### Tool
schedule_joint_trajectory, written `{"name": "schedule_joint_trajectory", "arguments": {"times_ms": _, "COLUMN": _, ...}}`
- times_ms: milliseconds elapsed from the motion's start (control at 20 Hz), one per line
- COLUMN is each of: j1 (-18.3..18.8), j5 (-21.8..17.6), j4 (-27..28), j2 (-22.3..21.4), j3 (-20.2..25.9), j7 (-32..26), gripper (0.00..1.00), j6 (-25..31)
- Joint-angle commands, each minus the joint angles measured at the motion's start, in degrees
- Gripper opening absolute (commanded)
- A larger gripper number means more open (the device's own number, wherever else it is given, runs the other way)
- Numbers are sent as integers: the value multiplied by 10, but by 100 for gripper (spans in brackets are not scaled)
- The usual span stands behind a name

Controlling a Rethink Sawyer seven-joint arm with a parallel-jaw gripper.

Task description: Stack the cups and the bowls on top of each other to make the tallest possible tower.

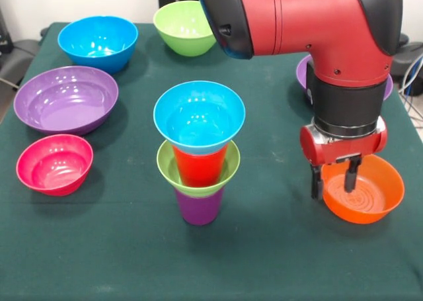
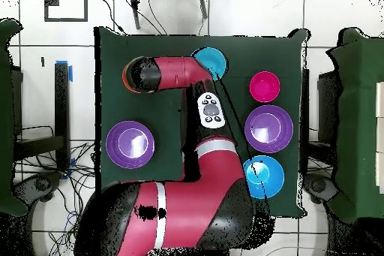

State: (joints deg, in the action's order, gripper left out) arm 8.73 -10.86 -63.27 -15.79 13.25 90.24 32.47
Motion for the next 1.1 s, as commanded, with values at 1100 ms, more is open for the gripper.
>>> {"name": "schedule_joint_trajectory", "arguments": {"times_ms": 1100, "j1": -10, "j5": -15, "j4": 6, "j2": 23, "j3": -4, "j7": 29, "gripper": 0, "j6": -19}}
